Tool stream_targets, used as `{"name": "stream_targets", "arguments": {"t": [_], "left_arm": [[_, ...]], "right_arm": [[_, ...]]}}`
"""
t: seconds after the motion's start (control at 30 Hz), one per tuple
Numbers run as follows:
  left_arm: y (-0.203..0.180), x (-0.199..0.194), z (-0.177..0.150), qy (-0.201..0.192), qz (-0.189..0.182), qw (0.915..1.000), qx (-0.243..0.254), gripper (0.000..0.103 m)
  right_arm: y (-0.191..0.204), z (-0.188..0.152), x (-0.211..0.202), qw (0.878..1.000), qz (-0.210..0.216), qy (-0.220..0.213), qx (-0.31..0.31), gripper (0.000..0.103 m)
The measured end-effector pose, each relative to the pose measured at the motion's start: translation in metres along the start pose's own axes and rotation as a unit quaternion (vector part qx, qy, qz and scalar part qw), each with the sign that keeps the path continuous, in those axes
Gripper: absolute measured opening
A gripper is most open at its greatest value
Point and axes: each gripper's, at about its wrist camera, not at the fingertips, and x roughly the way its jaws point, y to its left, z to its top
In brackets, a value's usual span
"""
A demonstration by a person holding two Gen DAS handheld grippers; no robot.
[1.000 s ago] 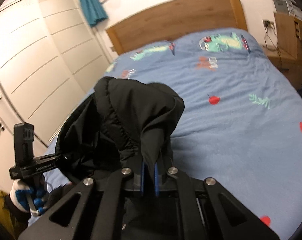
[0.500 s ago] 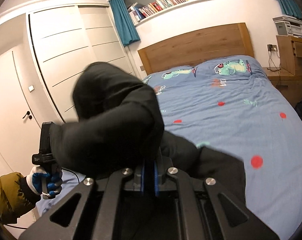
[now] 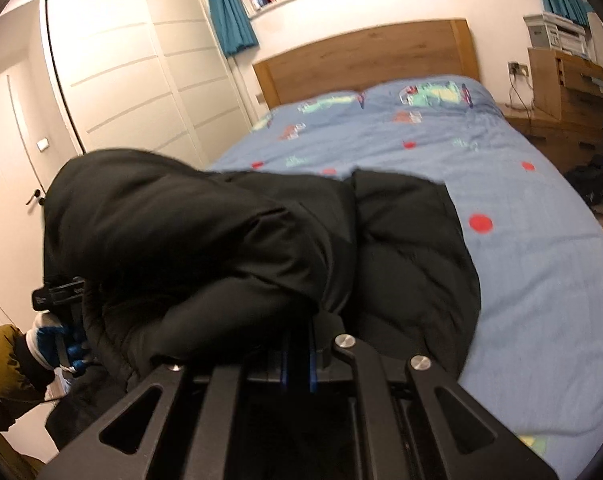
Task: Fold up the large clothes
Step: 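Lift the hood with both grippers and fold it over the coat body, then open both grippers to release the hood onto the coat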
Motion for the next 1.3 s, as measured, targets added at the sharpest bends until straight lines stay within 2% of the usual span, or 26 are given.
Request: {"name": "stream_targets", "arguments": {"t": [0.27, 0.53, 0.87, 0.97, 1.07, 1.13, 1.3], "left_arm": [[-0.003, 0.02, -0.015, 0.006, 0.037, 0.9989, 0.027, 0.015], [-0.015, 0.023, -0.026, 0.001, 0.065, 0.9976, 0.025, 0.015], [-0.016, 0.03, -0.036, -0.003, 0.07, 0.9974, 0.017, 0.016], [-0.019, 0.028, -0.038, -0.006, 0.073, 0.997, 0.023, 0.02], [-0.024, 0.025, -0.039, -0.005, 0.077, 0.9965, 0.032, 0.029], [-0.025, 0.025, -0.04, -0.002, 0.078, 0.9963, 0.036, 0.042], [-0.03, 0.024, -0.043, -0.001, 0.092, 0.9946, 0.048, 0.042]], "right_arm": [[-0.021, -0.035, 0.036, 0.999, -0.009, 0.031, 0.03, 0.007], [-0.024, -0.037, 0.039, 0.999, -0.017, 0.033, 0.028, 0.007], [-0.026, -0.039, 0.046, 0.999, -0.027, 0.037, 0.029, 0.01], [-0.025, -0.041, 0.044, 0.998, -0.032, 0.034, 0.028, 0.01], [-0.024, -0.042, 0.039, 0.998, -0.036, 0.032, 0.028, 0.013], [-0.024, -0.045, 0.033, 0.998, -0.04, 0.034, 0.03, 0.014], [-0.025, -0.05, 0.024, 0.998, -0.047, 0.035, 0.032, 0.014]]}}
